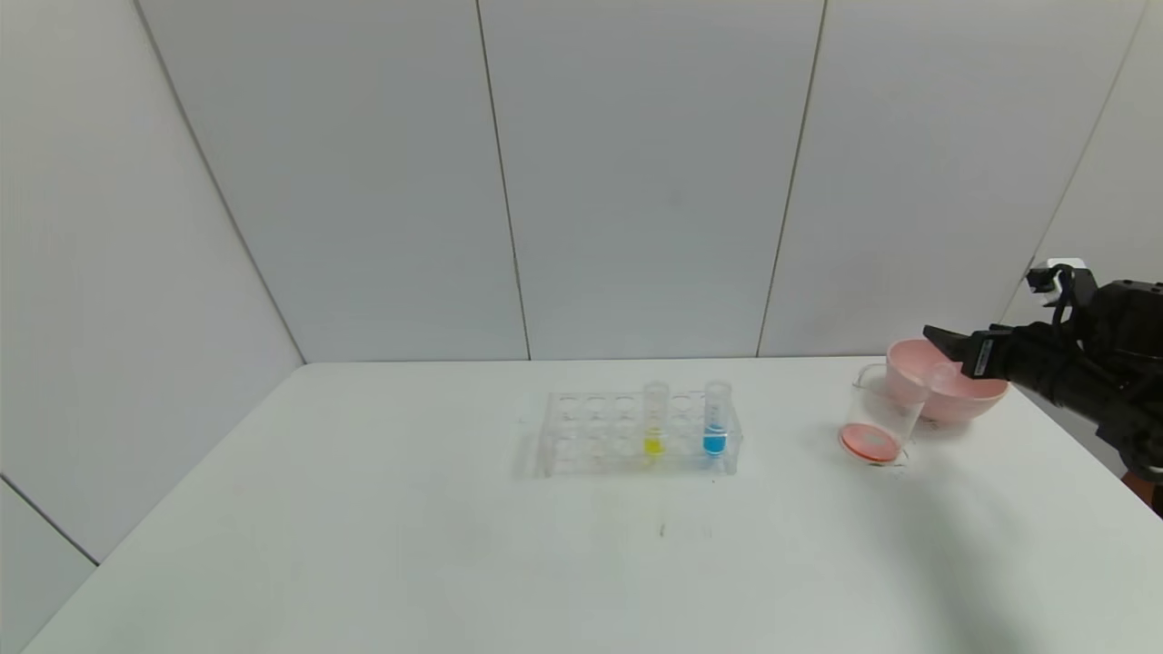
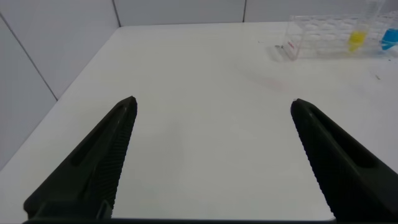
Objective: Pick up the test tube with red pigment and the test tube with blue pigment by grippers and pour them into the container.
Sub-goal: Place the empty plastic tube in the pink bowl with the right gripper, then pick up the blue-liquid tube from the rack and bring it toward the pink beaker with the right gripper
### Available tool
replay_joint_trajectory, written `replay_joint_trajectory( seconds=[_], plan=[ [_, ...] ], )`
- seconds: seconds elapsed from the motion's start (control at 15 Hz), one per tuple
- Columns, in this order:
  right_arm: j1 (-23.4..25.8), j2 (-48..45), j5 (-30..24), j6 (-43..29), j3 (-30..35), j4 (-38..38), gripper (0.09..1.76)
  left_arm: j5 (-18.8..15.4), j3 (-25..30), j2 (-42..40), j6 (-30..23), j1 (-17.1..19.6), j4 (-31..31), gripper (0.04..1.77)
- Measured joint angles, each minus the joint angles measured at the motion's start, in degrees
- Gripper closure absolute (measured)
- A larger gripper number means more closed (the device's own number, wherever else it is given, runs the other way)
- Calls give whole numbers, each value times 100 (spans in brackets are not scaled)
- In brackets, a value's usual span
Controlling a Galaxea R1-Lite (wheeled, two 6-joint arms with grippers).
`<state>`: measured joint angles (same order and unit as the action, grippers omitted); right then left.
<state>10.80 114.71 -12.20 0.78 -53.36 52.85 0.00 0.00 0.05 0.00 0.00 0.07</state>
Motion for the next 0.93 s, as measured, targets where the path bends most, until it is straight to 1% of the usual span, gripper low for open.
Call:
replay_joint_trajectory(
  seconds=[0.13, 0.33, 0.4, 0.53, 0.67, 0.73, 0.93],
  plan=[
    [-356, -473, 482, -65, 883, 438, 28, 0, 0, 0, 0, 0, -2, 5],
    [-1023, -1126, 1241, -129, 2186, 1202, 23, 0, 0, 0, 0, 0, -5, 5],
    [-1347, -1301, 1619, -179, 2597, 1476, 22, 0, 0, 0, 0, 0, -5, 5],
    [-2014, -1504, 2391, -362, 3202, 1966, 20, 0, 0, 0, 0, 0, -2, 5],
    [-2692, -1559, 3004, -578, 3611, 2270, 19, 0, 0, 0, 0, 0, -5, 5],
    [-3026, -1548, 3291, -658, 3710, 2363, 18, 0, 0, 0, 0, 0, -2, 5],
    [-4169, -1339, 4214, -803, 3751, 2736, 17, 0, 0, 0, 0, 0, 0, 5]
  ],
)
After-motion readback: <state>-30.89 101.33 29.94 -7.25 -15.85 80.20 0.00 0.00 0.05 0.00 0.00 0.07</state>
